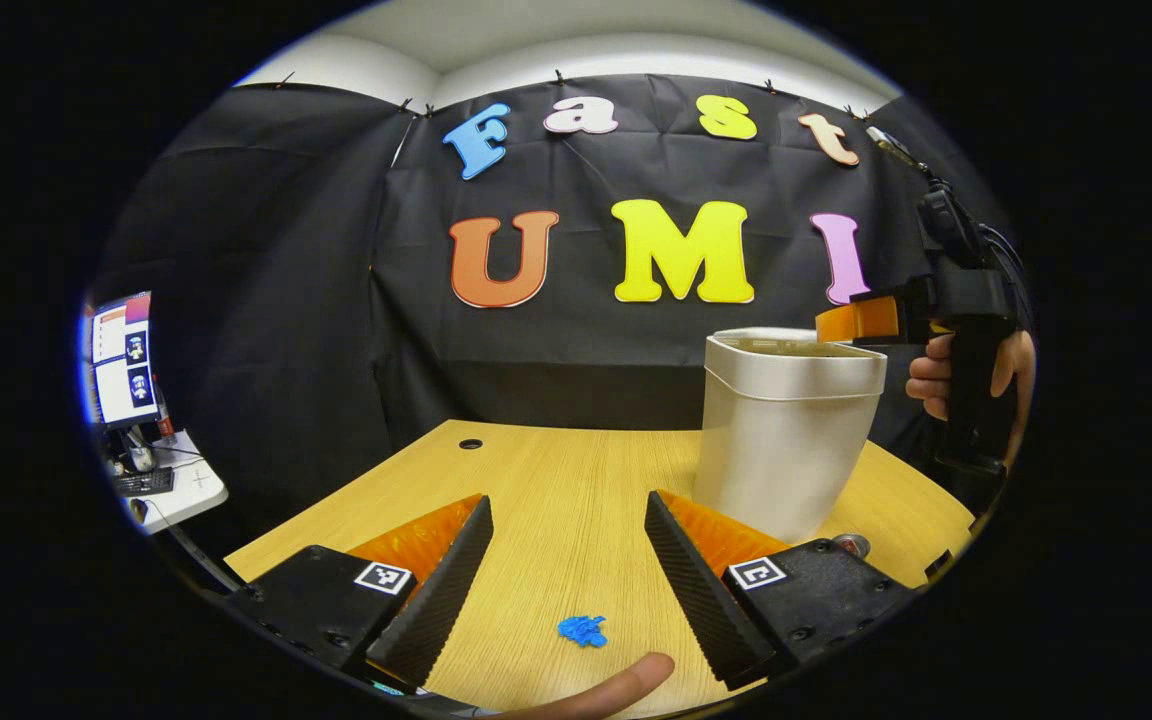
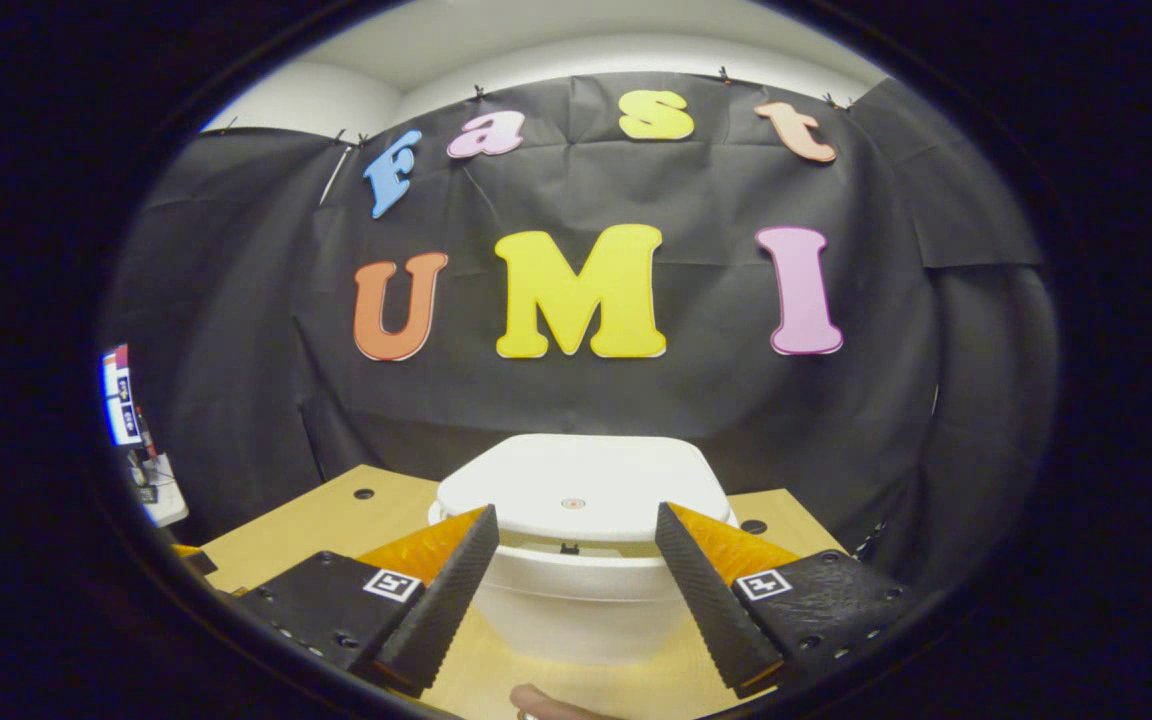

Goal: Press the lid of the desktop garbage bin to open it, pick up the crumpled paper on the desktop and throw it into the bin, then pick up the pop can on the desktop and drop it into the bin, and finally close the garbage bin lid.

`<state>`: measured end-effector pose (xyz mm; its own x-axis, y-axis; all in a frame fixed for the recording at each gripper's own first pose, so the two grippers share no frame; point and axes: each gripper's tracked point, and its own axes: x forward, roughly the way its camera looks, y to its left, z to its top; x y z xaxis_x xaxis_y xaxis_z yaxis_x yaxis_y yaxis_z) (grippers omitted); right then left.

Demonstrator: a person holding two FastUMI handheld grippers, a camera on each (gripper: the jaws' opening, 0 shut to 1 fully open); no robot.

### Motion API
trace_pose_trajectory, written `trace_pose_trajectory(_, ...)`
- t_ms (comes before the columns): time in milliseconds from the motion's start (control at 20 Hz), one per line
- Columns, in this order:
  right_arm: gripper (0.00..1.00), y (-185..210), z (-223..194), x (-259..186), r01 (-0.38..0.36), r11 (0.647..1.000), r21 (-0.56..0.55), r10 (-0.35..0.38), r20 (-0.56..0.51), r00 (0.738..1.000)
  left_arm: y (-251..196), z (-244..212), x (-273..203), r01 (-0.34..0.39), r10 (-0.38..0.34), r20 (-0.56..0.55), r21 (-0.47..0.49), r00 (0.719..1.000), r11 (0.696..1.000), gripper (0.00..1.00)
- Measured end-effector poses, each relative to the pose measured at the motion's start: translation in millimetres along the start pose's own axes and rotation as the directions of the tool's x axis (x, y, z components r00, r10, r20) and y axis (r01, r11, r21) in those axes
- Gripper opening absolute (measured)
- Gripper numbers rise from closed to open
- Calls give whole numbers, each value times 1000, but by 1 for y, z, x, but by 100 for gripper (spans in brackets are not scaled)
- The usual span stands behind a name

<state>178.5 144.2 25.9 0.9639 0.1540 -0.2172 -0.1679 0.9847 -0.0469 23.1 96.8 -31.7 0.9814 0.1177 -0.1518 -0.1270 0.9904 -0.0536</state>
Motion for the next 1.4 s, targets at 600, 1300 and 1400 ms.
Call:
trace_pose_trajectory(600,97,-2,-35,-35,-14,1000,-16,14,-2,1000,-8,-7,5,39,-39,-3,32,999,999,99)
trace_pose_trajectory(1300,96,-4,-107,-109,-70,997,16,70,11,997,12,-106,36,157,-135,-344,37,929,987,99)
trace_pose_trajectory(1400,96,-7,-117,-120,-63,998,-7,63,31,998,8,-119,37,199,-171,-375,36,911,979,99)
